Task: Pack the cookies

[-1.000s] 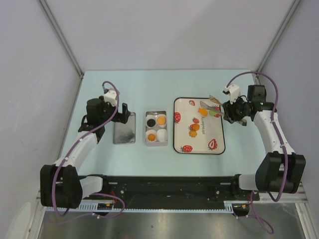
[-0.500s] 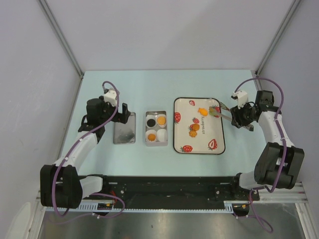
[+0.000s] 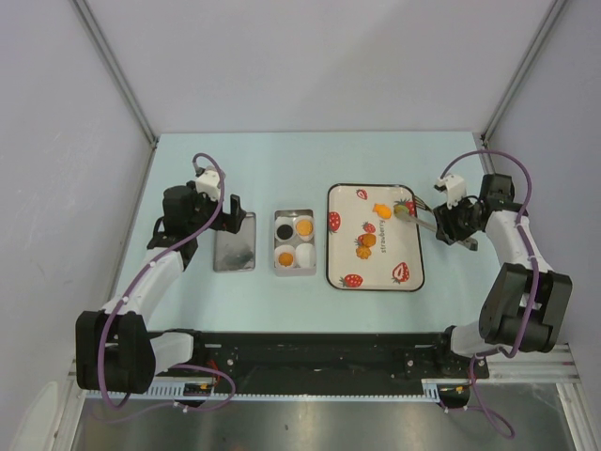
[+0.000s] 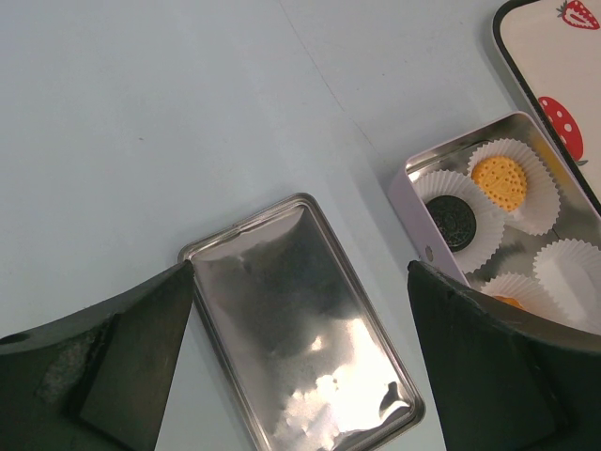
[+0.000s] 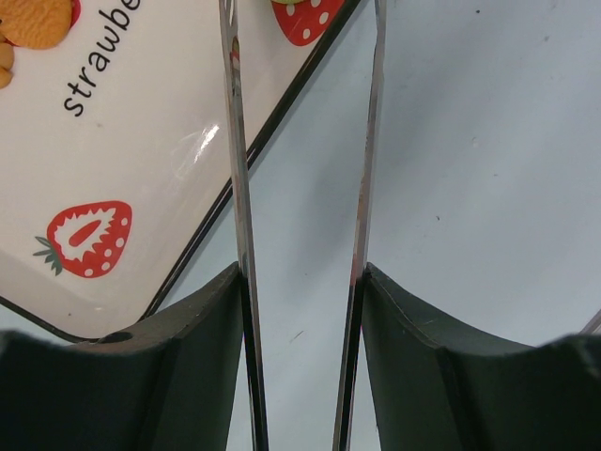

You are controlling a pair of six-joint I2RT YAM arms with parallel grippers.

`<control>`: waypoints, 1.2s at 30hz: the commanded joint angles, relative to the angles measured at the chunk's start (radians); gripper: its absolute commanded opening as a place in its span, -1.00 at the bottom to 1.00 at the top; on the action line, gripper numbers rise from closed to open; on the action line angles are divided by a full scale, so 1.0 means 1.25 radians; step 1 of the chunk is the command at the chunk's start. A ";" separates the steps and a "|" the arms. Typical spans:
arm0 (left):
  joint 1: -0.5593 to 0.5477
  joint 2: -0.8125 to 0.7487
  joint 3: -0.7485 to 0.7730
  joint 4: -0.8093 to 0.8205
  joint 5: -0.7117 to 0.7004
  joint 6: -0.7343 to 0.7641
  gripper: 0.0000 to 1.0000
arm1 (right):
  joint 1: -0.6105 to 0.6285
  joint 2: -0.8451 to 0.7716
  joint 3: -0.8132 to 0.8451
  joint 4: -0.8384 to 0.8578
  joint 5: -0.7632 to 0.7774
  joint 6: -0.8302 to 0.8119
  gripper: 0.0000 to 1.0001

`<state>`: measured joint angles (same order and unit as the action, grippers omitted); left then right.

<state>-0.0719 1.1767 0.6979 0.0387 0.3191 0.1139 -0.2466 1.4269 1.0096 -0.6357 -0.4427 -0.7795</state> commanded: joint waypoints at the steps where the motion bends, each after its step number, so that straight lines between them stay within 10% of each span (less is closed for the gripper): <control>1: -0.004 -0.010 0.029 0.011 0.017 0.012 0.99 | -0.004 0.013 -0.005 0.039 -0.015 -0.010 0.08; 36: -0.004 -0.003 0.033 0.011 0.020 0.012 0.99 | 0.055 0.035 -0.009 0.018 0.011 -0.019 0.03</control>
<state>-0.0719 1.1767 0.6979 0.0387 0.3191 0.1139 -0.1967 1.4643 0.9966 -0.6163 -0.4446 -0.7872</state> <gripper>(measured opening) 0.996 0.523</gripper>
